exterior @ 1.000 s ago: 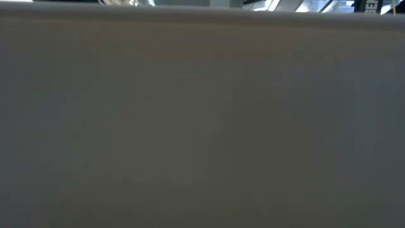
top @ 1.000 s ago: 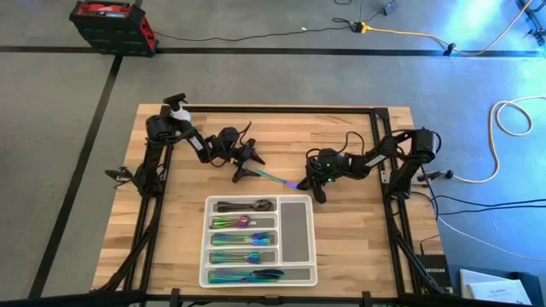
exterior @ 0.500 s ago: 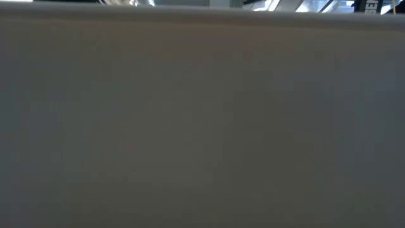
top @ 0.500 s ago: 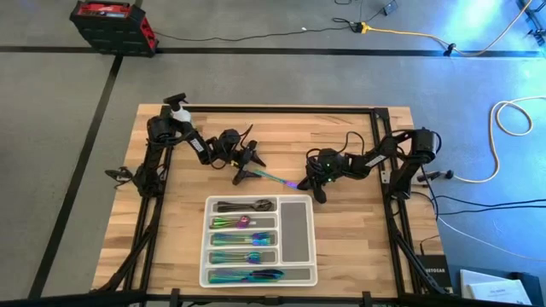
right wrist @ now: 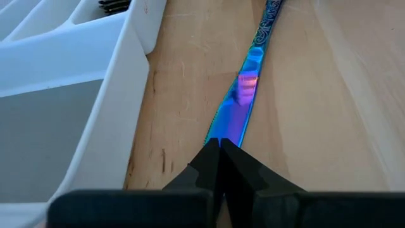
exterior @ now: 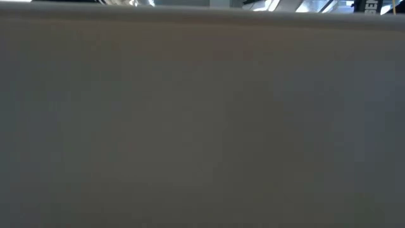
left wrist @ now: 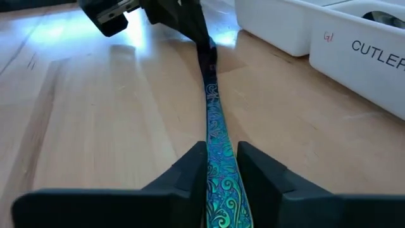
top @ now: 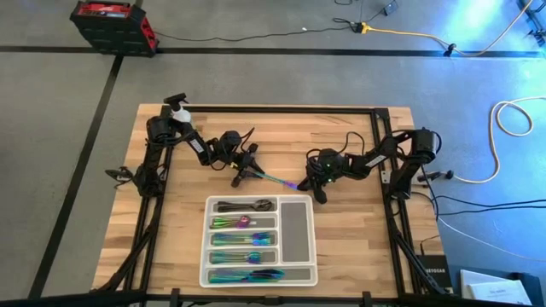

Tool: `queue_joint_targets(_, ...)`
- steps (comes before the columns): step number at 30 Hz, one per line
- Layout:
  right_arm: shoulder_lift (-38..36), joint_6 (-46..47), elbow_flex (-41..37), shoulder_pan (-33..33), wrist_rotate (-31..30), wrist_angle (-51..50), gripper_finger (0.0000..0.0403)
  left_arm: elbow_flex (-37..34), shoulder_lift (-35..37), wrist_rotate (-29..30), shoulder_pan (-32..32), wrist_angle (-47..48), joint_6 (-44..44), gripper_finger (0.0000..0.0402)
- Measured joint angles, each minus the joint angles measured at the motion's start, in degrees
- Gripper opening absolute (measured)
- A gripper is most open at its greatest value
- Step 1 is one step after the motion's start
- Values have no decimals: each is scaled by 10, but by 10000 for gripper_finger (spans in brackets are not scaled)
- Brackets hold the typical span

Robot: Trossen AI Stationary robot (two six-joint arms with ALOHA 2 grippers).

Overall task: Sort silverware
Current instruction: Put the purple knife into the white silverware tray

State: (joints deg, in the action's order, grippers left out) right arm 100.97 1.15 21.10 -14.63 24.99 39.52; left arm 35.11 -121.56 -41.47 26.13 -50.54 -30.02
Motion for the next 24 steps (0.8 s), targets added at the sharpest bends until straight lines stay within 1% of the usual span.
queue_joint_targets(3, 0, 1, 0, 0, 2, 1, 0, -1, -1, 7, 0, -8, 10, 55)
queue_joint_targets(7, -4, 46, 1, 0, 2, 19, 1, -2, -2, 10, 0, -17, 37, 55)
queue_joint_targets(10, -21, 86, 12, 0, -9, 14, 1, -2, -3, 10, 0, -22, 58, 54)
queue_joint_targets(13, -50, 114, 24, 0, -20, 14, 1, -3, -6, 17, -1, -54, 89, 54)
queue_joint_targets(16, -73, 115, 27, 0, -41, -4, 1, -3, -8, 31, -2, -85, 117, 54)
queue_joint_targets(24, -128, 100, 29, 0, -85, -19, 1, 0, 2, 41, -4, -84, 145, 53)
